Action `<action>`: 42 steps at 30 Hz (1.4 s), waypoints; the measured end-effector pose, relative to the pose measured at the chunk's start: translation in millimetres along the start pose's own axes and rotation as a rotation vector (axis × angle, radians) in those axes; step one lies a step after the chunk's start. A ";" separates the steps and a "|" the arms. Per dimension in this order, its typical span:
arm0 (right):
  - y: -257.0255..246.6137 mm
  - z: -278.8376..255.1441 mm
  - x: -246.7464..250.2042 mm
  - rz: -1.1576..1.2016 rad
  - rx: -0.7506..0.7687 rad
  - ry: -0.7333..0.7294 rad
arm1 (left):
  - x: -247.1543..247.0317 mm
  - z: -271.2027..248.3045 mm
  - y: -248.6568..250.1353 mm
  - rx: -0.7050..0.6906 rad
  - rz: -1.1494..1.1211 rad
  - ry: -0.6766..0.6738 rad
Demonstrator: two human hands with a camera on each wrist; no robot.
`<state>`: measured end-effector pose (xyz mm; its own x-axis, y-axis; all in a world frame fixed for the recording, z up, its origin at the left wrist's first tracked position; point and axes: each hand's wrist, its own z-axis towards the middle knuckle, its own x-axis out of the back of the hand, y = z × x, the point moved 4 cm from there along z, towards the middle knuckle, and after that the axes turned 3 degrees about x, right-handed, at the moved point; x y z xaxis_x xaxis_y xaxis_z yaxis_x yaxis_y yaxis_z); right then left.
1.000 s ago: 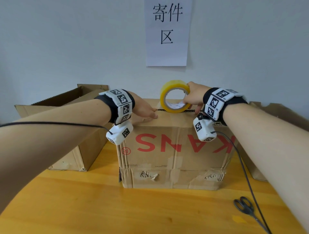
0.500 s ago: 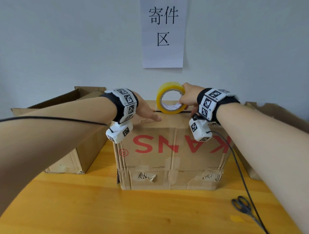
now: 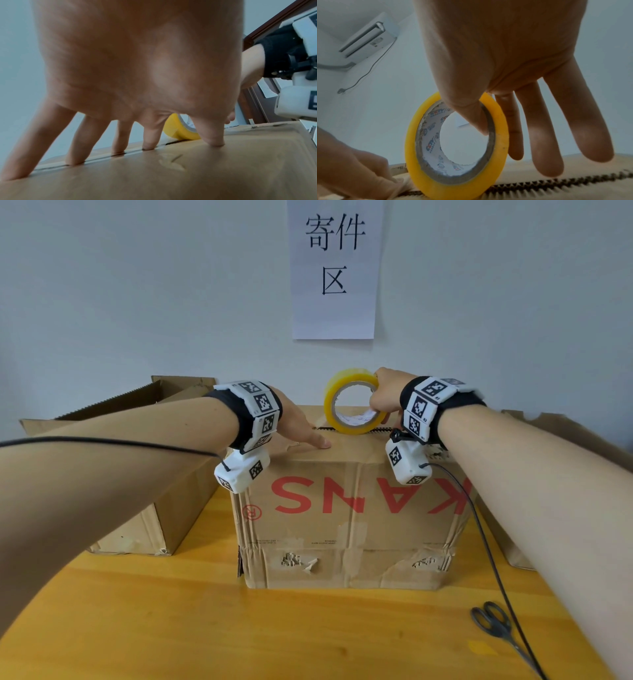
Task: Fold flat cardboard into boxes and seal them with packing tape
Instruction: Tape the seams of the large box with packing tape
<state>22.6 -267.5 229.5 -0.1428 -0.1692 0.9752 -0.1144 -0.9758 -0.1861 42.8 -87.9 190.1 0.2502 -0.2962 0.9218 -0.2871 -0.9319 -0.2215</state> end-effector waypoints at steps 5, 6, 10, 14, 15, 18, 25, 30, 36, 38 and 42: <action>-4.5 3.7 4.0 -0.075 0.025 0.038 | -1.1 0.4 -0.4 -0.006 0.023 0.015; -5.5 4.5 4.5 -0.090 0.030 0.045 | -1.2 0.7 -0.8 -0.005 0.023 0.018; -9.3 6.4 5.6 -0.156 0.034 0.081 | -1.2 1.2 -1.2 -0.007 0.019 0.027; -4.6 7.8 4.6 -0.155 0.041 0.074 | -2.6 3.3 -1.8 -0.010 0.016 0.036; -1.6 7.1 5.7 -0.165 0.037 0.081 | -2.8 4.2 -2.3 -0.011 0.013 0.041; 10.4 5.2 10.1 -0.220 0.012 0.127 | -3.3 5.7 -3.7 -0.011 0.006 0.046; 21.8 2.5 14.4 -0.301 0.000 0.152 | -3.6 5.0 -3.7 -0.023 -0.001 0.048; 47.2 -9.3 26.0 -0.382 -0.054 0.220 | -4.4 9.6 -6.2 -0.022 -0.007 0.053; 72.5 -5.6 24.0 -0.199 -0.110 0.172 | -6.2 10.4 -4.7 -0.023 -0.024 0.029; 83.8 -2.8 12.8 -0.041 -0.128 0.079 | -7.7 9.0 -5.4 -0.021 -0.055 0.014; 103.4 -5.5 -7.5 0.256 -0.158 -0.003 | -11.3 0.7 -4.0 -0.077 -0.129 -0.091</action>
<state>6.5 -366.3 202.3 -0.1840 -0.4075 0.8945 -0.2269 -0.8678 -0.4421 41.7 -80.9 180.4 0.3708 -0.1963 0.9077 -0.3168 -0.9455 -0.0751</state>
